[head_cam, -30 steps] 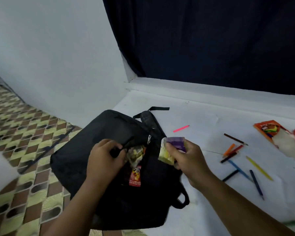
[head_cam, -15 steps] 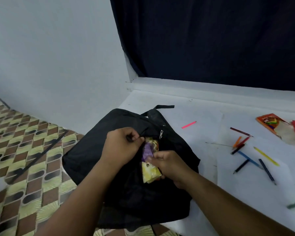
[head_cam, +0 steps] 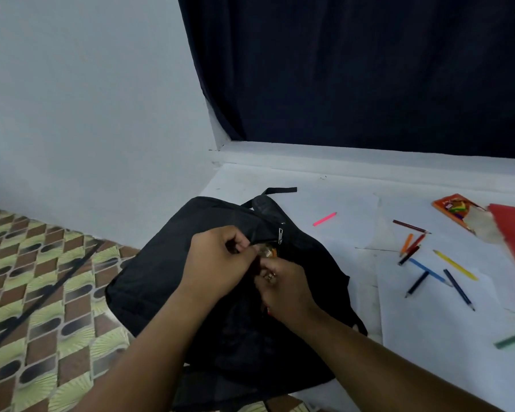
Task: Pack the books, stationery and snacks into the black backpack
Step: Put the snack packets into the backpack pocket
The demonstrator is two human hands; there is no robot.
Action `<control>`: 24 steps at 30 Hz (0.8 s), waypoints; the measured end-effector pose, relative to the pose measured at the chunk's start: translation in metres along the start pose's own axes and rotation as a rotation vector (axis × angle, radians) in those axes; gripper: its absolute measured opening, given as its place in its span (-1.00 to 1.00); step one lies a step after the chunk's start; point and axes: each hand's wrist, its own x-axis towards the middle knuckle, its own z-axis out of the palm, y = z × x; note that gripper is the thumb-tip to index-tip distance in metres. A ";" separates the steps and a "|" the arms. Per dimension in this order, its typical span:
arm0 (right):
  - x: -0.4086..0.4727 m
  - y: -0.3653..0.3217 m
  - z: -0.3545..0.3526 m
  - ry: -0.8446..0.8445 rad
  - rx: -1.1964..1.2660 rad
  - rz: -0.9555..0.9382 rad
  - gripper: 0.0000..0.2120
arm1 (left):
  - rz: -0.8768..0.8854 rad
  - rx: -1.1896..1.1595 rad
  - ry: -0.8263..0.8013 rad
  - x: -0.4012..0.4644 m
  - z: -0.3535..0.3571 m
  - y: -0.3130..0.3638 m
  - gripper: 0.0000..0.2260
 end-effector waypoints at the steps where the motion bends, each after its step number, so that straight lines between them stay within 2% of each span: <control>1: 0.000 0.006 -0.002 -0.001 -0.168 -0.113 -0.89 | 0.007 -0.008 0.000 -0.001 0.000 0.000 -0.80; 3: 0.002 0.019 0.000 -0.001 -0.365 -0.212 -0.88 | 0.035 -0.022 -0.005 -0.002 0.002 0.000 -0.80; 6: 0.006 0.026 0.012 -0.040 -0.350 -0.192 -0.77 | 0.089 -0.011 -0.019 -0.004 0.005 -0.003 -0.81; 9: 0.011 0.021 0.015 -0.070 -0.209 -0.158 -0.74 | 0.132 -0.002 -0.007 -0.004 0.009 -0.010 -0.82; 11: 0.012 0.019 0.010 -0.006 -0.068 -0.091 -0.71 | 0.169 -0.001 0.011 -0.006 0.014 -0.016 -0.85; 13: 0.008 0.022 0.002 0.087 0.061 0.028 -0.76 | 0.178 -0.013 0.013 -0.009 0.019 -0.025 -0.89; 15: 0.002 0.028 -0.008 0.097 0.104 0.100 -0.79 | 0.167 0.012 -0.020 -0.014 0.025 -0.037 -0.78; 17: -0.006 0.035 -0.021 0.062 0.016 0.098 -0.78 | 0.178 0.099 -0.045 -0.017 0.034 -0.049 -0.77; 19: -0.015 0.038 -0.036 0.066 -0.050 0.092 -0.77 | 0.197 0.237 -0.062 -0.019 0.043 -0.053 -0.93; 22: -0.032 0.041 -0.064 0.130 -0.033 0.136 -0.77 | 0.187 0.421 -0.125 -0.024 0.054 -0.049 -0.77; 24: -0.043 0.042 -0.085 0.183 -0.040 0.136 -0.78 | 0.172 0.434 -0.092 -0.024 0.062 -0.043 -0.72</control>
